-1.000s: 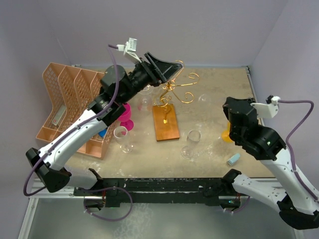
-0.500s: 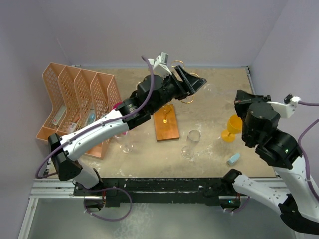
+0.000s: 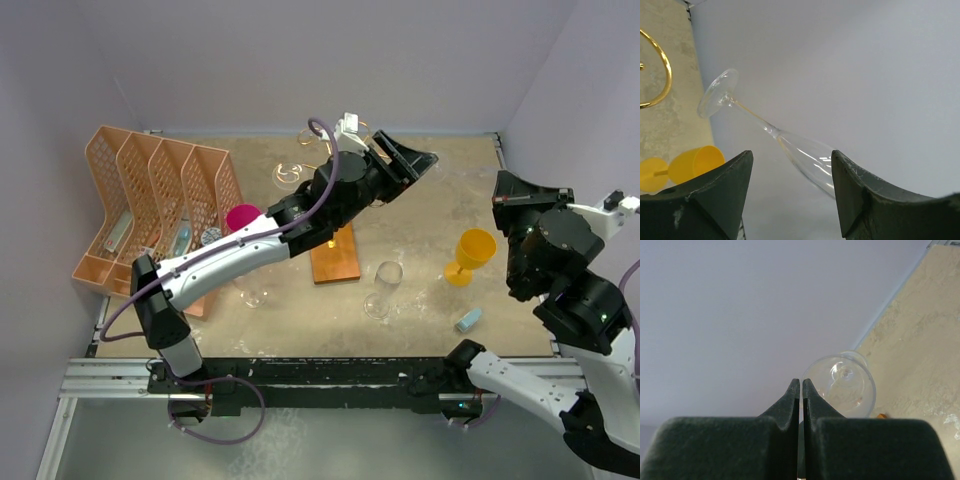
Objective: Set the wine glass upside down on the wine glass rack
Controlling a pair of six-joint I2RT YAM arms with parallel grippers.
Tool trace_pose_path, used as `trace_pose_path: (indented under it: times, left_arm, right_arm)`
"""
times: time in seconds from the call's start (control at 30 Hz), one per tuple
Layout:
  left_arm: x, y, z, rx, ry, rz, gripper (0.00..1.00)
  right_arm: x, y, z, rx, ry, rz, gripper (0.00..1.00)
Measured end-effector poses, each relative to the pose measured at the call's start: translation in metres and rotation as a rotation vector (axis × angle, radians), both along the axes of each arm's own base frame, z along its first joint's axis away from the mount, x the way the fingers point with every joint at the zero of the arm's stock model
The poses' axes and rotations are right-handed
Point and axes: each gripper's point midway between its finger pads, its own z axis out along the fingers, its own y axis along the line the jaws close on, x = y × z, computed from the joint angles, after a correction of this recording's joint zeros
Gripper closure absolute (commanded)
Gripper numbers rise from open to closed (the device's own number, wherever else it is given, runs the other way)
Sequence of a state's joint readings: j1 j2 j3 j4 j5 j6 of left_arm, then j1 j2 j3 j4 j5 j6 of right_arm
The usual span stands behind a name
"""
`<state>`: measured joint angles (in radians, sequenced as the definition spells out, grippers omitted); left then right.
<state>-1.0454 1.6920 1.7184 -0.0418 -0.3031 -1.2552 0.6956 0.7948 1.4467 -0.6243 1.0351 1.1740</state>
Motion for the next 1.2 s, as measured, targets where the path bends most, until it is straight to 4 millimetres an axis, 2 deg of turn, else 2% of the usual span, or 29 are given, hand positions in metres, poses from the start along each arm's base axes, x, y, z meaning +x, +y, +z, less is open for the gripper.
trace_pose_path:
  times: [0.23, 0.53, 0.7, 1.0, 1.2]
  left_arm:
    - [0.009, -0.019, 0.009, -0.082, 0.05, 0.008, 0.38]
    - [0.011, -0.049, -0.008, -0.108, 0.111, -0.02, 0.36]
    - [0.012, -0.061, -0.011, -0.152, 0.133, -0.038, 0.35]
    - [0.015, -0.063, 0.02, -0.269, 0.122, -0.029, 0.34]
    - [0.018, -0.06, 0.032, -0.328, 0.126, -0.008, 0.44]
  right_arm:
    - [-0.007, -0.006, 0.019, 0.023, -0.057, 0.002, 1.0]
    - [-0.021, -0.017, 0.04, 0.068, -0.138, 0.007, 1.0]
    - [-0.028, -0.02, 0.052, 0.094, -0.185, 0.026, 1.0]
    - [-0.034, -0.015, 0.059, 0.122, -0.235, 0.084, 1.0]
    - [-0.034, -0.007, 0.058, 0.122, -0.245, 0.132, 1.0]
